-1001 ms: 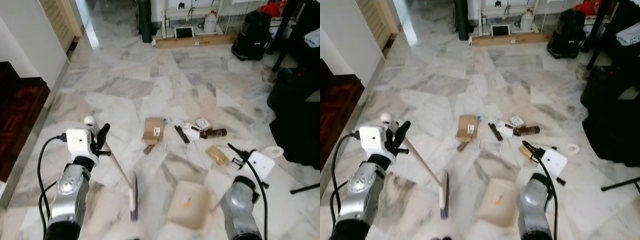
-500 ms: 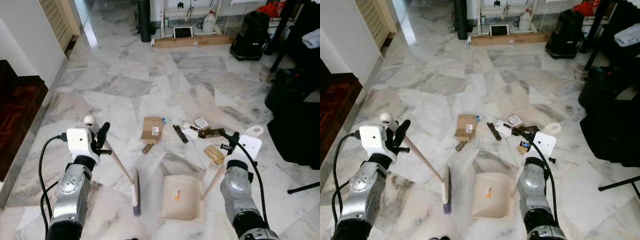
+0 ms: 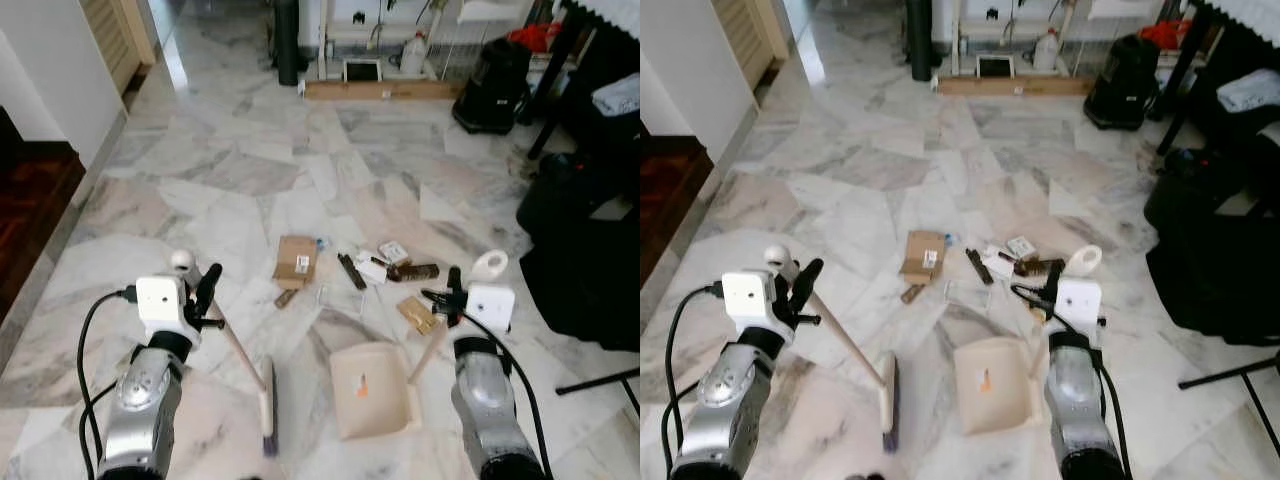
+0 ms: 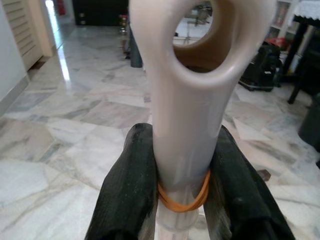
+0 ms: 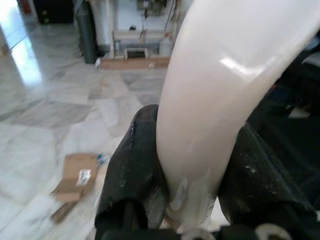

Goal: Sweep floor

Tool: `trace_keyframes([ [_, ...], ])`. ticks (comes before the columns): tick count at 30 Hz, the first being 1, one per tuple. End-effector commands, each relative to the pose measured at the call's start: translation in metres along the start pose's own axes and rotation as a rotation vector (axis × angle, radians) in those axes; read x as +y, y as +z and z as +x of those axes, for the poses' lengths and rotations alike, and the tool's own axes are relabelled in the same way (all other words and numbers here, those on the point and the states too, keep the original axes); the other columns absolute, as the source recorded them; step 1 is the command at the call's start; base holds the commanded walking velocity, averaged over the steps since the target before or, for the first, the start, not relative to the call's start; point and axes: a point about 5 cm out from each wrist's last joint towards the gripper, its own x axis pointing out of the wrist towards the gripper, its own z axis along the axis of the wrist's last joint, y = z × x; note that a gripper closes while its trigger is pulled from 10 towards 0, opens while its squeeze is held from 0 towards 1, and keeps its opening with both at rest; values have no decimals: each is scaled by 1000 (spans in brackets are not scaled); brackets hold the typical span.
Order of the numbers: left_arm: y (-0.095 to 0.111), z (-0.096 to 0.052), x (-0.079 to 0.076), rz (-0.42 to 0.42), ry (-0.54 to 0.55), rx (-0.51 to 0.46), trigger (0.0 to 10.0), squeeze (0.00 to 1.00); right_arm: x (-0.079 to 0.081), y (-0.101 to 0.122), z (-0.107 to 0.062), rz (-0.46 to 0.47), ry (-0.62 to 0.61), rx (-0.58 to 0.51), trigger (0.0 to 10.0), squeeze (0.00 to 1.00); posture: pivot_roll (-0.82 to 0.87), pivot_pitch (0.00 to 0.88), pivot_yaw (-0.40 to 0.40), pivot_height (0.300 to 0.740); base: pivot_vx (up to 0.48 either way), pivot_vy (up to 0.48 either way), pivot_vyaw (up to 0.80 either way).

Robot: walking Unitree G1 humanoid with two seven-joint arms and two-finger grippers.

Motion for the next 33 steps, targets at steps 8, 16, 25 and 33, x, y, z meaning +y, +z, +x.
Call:
trace_keyframes([
  [8,5,1,-7,53,-24,-28,10000,0,9,10,0,27,50,-37,10000,0,57,87,-32,740,0,-64,0],
  [16,4,0,-7,54,-23,-22,10000,0,15,10,1,42,68,-30,10000,0,65,97,-31,740,0,-255,0],
  [25,7,1,-5,57,-8,-30,10000,0,18,13,4,59,67,-27,10000,0,69,112,-33,740,0,-53,0],
  [33,7,2,-2,53,11,-32,10000,0,19,14,7,58,68,-24,10000,0,68,115,-36,740,0,0,0],
])
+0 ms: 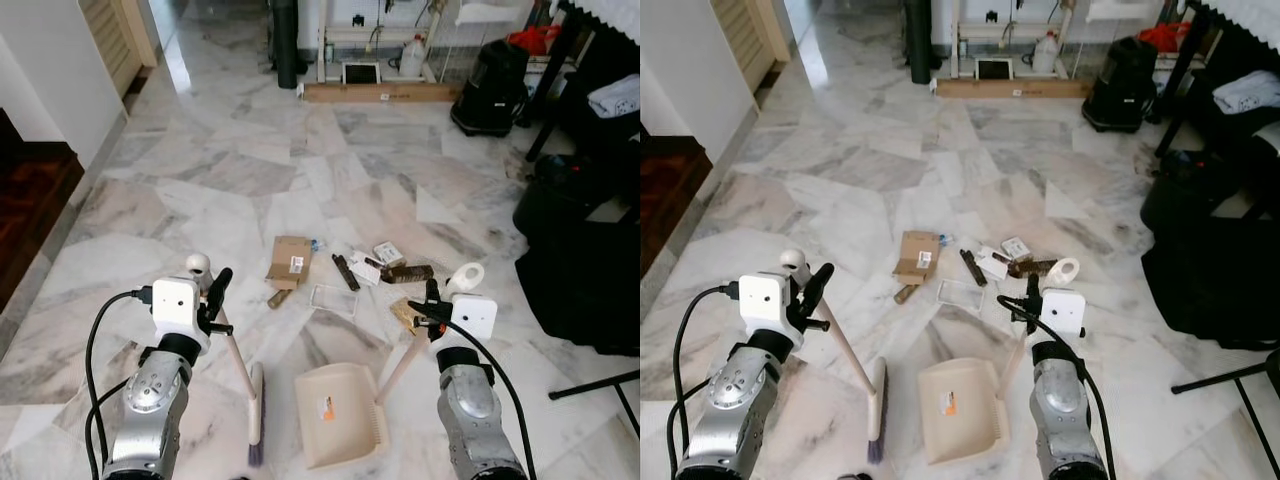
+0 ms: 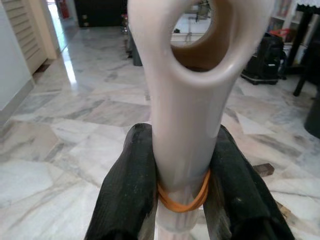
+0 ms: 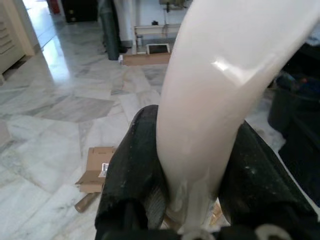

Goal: Sweep floor

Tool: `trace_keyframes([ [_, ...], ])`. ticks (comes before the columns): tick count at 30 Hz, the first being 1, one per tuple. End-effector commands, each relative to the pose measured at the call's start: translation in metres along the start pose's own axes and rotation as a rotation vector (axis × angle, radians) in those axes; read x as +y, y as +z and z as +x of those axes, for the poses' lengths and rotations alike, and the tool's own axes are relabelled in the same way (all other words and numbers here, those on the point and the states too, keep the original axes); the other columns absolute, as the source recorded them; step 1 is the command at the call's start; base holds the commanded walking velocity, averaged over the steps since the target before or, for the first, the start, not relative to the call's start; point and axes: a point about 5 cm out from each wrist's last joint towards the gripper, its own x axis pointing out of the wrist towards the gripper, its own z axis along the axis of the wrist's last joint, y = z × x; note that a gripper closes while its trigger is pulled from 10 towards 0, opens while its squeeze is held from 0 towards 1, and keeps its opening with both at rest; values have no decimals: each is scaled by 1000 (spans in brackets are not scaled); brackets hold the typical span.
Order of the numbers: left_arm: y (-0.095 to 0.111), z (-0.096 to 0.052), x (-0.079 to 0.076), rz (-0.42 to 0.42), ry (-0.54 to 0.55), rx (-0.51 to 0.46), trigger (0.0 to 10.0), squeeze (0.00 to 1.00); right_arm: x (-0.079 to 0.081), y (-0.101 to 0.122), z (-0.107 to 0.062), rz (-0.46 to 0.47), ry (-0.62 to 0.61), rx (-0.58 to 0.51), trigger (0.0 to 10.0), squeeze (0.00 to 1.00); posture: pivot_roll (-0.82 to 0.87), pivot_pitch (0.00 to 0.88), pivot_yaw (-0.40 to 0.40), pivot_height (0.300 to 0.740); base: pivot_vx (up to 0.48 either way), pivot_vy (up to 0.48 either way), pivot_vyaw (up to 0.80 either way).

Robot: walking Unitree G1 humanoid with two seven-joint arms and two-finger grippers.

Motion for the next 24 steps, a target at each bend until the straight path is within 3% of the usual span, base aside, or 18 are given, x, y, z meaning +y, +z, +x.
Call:
trace_keyframes([
  [1,10,2,6,14,19,-46,10000,0,4,10,5,8,7,-43,10000,0,68,115,-36,740,0,0,0],
  [7,9,2,7,8,29,-44,10000,0,5,10,5,7,12,-39,10000,0,66,117,-41,740,82,0,0],
  [24,9,3,6,7,31,-46,10000,0,4,13,6,8,16,-48,10000,0,61,123,-45,740,336,0,0],
])
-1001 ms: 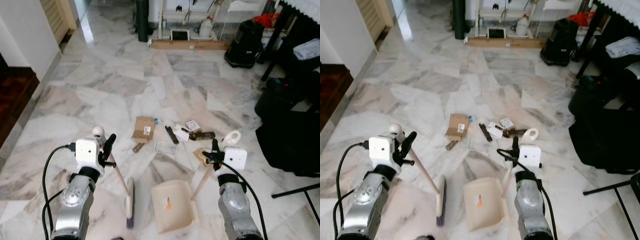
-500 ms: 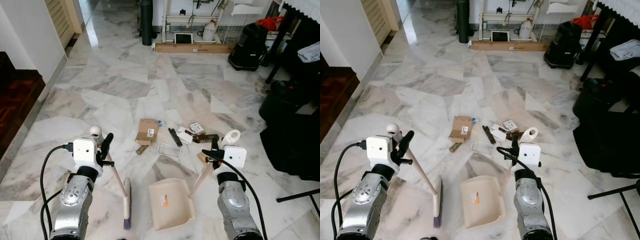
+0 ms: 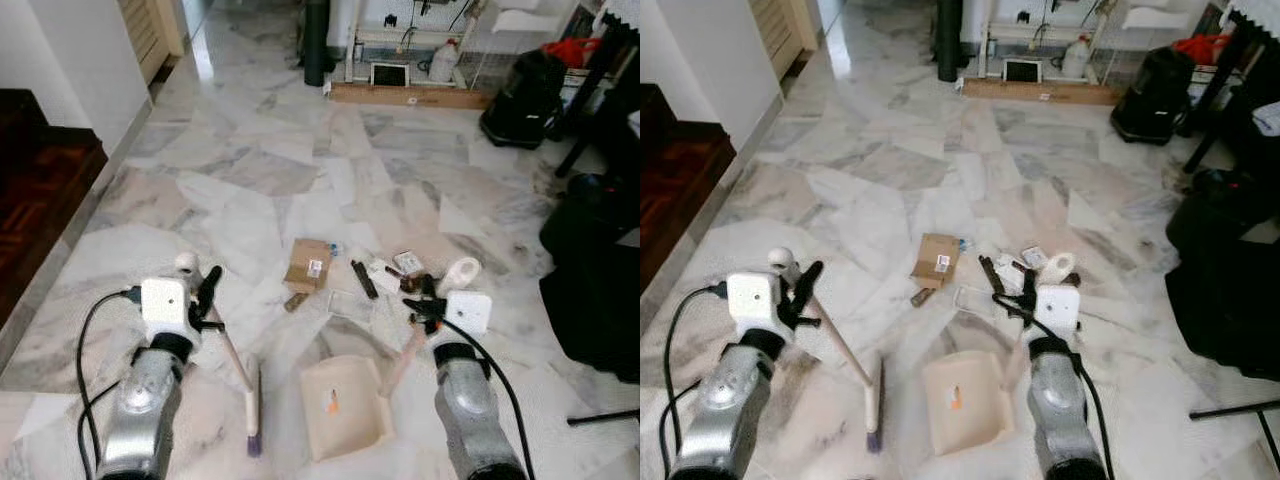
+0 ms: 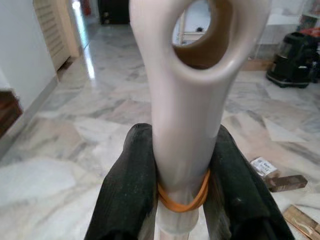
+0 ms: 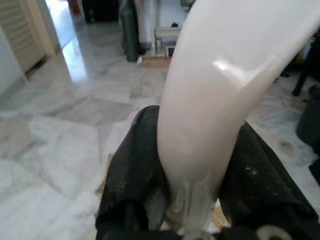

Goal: Sweep floor

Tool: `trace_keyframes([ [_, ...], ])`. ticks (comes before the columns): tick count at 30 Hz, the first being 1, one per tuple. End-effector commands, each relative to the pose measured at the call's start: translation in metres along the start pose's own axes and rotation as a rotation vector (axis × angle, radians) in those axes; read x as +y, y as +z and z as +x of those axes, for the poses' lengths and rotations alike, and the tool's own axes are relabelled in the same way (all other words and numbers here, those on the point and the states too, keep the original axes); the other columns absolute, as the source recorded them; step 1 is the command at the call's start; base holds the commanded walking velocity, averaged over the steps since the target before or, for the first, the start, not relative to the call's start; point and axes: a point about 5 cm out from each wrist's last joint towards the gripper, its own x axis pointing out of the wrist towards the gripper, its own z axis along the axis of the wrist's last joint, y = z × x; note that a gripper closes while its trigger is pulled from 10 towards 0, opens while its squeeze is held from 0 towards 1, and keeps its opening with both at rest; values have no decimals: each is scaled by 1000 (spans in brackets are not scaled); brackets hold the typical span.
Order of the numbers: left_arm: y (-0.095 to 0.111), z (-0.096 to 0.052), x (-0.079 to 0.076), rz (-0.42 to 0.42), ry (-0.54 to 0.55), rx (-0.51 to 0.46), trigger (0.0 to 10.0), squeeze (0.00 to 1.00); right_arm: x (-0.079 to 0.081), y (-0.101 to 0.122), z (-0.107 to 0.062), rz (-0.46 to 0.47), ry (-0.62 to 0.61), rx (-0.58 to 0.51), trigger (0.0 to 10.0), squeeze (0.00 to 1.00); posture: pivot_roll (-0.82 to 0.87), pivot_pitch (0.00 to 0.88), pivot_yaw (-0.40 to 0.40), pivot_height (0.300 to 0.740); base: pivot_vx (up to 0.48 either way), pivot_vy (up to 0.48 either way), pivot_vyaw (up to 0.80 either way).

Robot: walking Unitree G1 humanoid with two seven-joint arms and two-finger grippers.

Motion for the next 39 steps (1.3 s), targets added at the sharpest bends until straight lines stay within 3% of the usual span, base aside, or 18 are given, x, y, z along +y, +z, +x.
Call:
trace_keyframes([
  [1,8,4,-9,-13,-27,-46,10000,0,-12,7,1,-11,-36,-32,10000,0,62,122,-45,740,368,0,0],
  [15,13,6,-11,-6,-12,-71,10000,0,-12,7,1,-5,-33,-34,10000,0,64,118,-43,740,372,0,0],
  [25,38,11,2,31,46,-170,10000,0,-9,11,3,1,-32,-51,10000,0,66,117,-42,740,372,0,0],
  [33,50,15,1,43,38,-214,10000,0,-12,15,4,1,-56,-76,10000,0,67,115,-41,740,367,0,0],
  [39,57,16,-2,64,23,-237,10000,0,-29,24,3,-38,-182,-129,10000,0,64,118,-38,740,351,0,0],
])
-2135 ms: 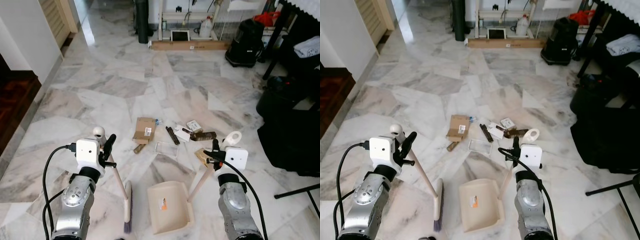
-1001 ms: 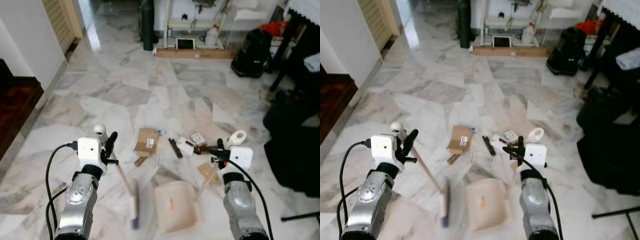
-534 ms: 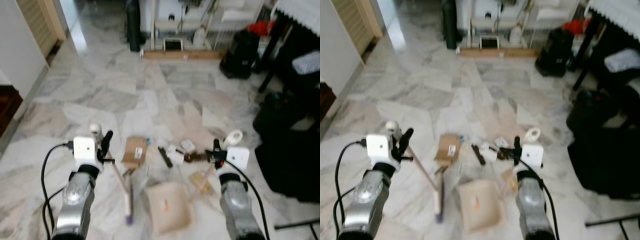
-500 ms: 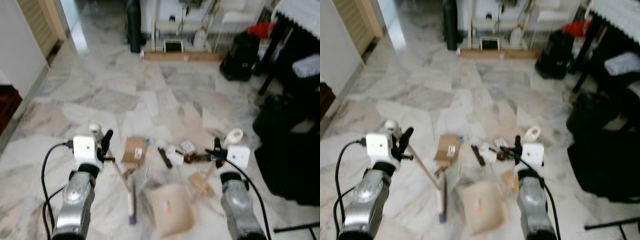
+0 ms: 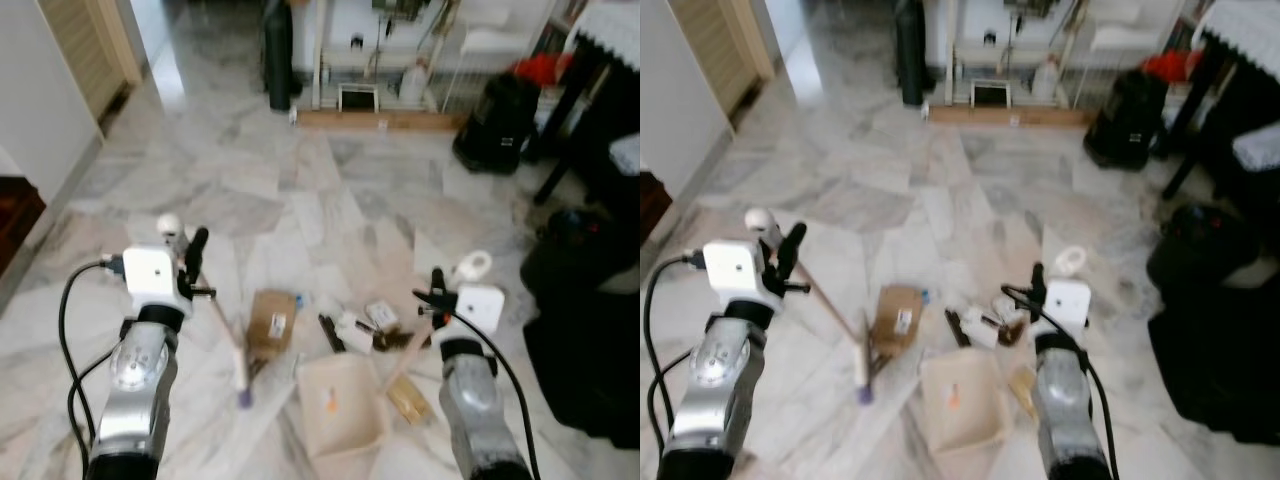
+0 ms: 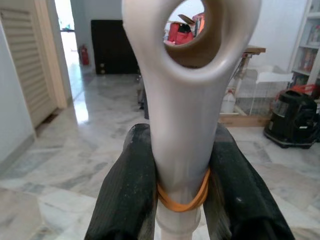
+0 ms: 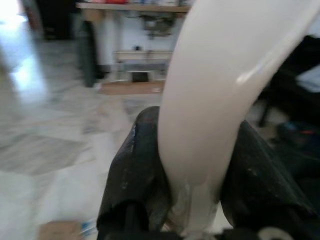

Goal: Sweep floor

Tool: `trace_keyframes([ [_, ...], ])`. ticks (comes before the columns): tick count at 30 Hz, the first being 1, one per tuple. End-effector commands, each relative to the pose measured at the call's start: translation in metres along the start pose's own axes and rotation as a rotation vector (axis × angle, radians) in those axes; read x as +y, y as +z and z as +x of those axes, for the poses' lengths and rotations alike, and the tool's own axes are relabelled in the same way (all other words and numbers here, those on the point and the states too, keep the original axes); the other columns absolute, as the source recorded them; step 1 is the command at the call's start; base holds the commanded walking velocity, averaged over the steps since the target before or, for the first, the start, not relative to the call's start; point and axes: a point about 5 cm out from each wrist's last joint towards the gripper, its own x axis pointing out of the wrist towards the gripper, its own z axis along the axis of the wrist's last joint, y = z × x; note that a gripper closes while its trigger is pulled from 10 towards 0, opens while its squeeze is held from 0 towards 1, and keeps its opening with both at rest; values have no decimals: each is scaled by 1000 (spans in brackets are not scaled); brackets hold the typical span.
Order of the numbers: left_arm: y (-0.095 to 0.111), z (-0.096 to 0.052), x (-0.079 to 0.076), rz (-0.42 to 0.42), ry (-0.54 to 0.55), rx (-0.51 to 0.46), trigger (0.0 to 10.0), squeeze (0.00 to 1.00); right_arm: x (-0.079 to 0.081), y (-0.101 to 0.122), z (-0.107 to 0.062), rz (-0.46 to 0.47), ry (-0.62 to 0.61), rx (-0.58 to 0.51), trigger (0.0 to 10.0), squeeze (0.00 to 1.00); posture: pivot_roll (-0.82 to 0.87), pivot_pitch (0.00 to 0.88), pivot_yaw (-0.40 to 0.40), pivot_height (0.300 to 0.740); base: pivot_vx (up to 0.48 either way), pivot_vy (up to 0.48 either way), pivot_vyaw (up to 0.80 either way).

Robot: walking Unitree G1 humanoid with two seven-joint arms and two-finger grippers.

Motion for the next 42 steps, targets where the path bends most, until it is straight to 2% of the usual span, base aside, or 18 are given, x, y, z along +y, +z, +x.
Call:
trace_keyframes([
  [1,15,3,3,46,-1,-64,10000,0,-5,16,4,16,-46,-85,10000,0,64,118,-38,740,315,0,0],
  [10,19,5,-8,43,-85,-73,10000,0,-22,5,1,-3,-175,-18,10000,0,65,124,-35,740,90,0,0],
  [21,23,5,-14,45,-126,-76,10000,0,-28,-5,-5,-5,-227,30,10000,0,68,130,-31,740,0,0,0],
  [26,22,4,-16,41,-129,-68,10000,0,-28,-4,-5,-9,-229,30,10000,0,68,131,-28,740,0,0,0],
  [31,8,-3,-15,53,-112,-17,10000,0,-22,-4,-3,14,-178,27,10000,0,65,131,-27,740,0,0,0],
  [42,8,-4,-14,55,-106,-11,10000,0,-19,-2,-2,11,-151,22,10000,0,65,133,-29,740,0,-160,0],
])
